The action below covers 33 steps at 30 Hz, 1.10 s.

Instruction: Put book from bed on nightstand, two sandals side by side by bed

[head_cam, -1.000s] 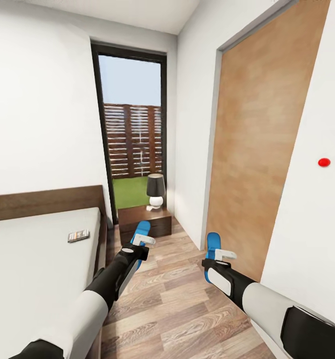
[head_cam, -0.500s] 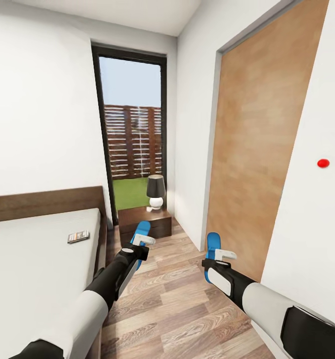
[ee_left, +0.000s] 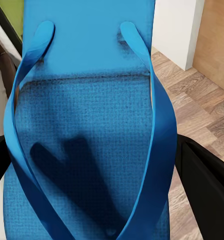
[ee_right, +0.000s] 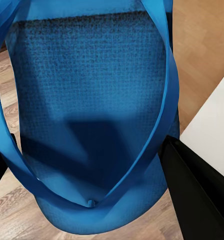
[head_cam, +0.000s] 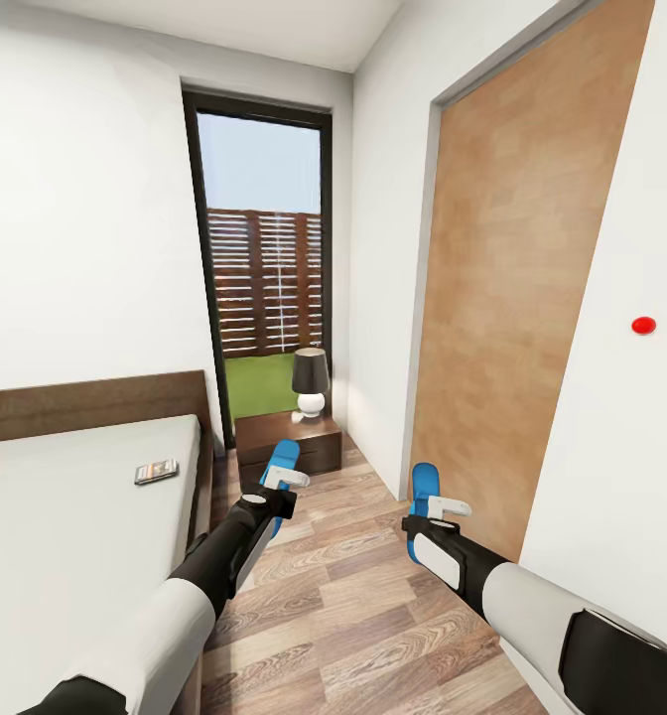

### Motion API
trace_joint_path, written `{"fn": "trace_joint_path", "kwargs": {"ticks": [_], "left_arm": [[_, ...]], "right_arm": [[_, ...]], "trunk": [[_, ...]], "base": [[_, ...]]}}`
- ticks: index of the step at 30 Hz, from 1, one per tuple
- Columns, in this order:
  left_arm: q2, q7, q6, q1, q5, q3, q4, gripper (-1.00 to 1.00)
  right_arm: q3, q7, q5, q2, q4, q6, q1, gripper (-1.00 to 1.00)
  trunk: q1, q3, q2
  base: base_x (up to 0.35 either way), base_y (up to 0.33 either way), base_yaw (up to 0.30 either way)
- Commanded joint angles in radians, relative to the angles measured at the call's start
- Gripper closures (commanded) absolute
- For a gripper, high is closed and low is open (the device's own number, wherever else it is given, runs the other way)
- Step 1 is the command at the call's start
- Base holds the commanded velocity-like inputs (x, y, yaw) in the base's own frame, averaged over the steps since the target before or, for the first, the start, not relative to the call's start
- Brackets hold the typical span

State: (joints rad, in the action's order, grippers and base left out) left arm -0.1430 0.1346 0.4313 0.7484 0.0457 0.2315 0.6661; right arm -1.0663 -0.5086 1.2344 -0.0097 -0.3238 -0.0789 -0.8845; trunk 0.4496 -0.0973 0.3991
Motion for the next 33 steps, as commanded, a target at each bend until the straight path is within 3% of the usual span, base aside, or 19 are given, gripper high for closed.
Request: {"fn": "trace_joint_path", "kwargs": {"ticks": [1, 11, 33], "left_arm": [[0.0, 0.003, 0.006, 0.0, 0.005, 0.003, 0.001, 1.0], [0.0, 0.001, 0.003, 0.0, 0.005, 0.003, 0.002, 1.0], [0.002, -0.032, -0.001, 0.0, 0.005, 0.003, 0.003, 1.0]], "right_arm": [[-0.006, -0.008, 0.0, -0.001, -0.003, -0.007, -0.001, 1.0], [-0.006, -0.008, 0.0, -0.002, -0.003, -0.007, -0.001, 1.0], [-0.006, -0.008, 0.0, -0.003, -0.003, -0.007, -0.001, 1.0]], "trunk": [[0.0, 0.001, 0.001], [0.0, 0.001, 0.001], [0.0, 0.001, 0.001]], "base": [[0.0, 0.0, 0.0], [0.0, 0.0, -0.045], [0.0, 0.0, -0.216]]}}
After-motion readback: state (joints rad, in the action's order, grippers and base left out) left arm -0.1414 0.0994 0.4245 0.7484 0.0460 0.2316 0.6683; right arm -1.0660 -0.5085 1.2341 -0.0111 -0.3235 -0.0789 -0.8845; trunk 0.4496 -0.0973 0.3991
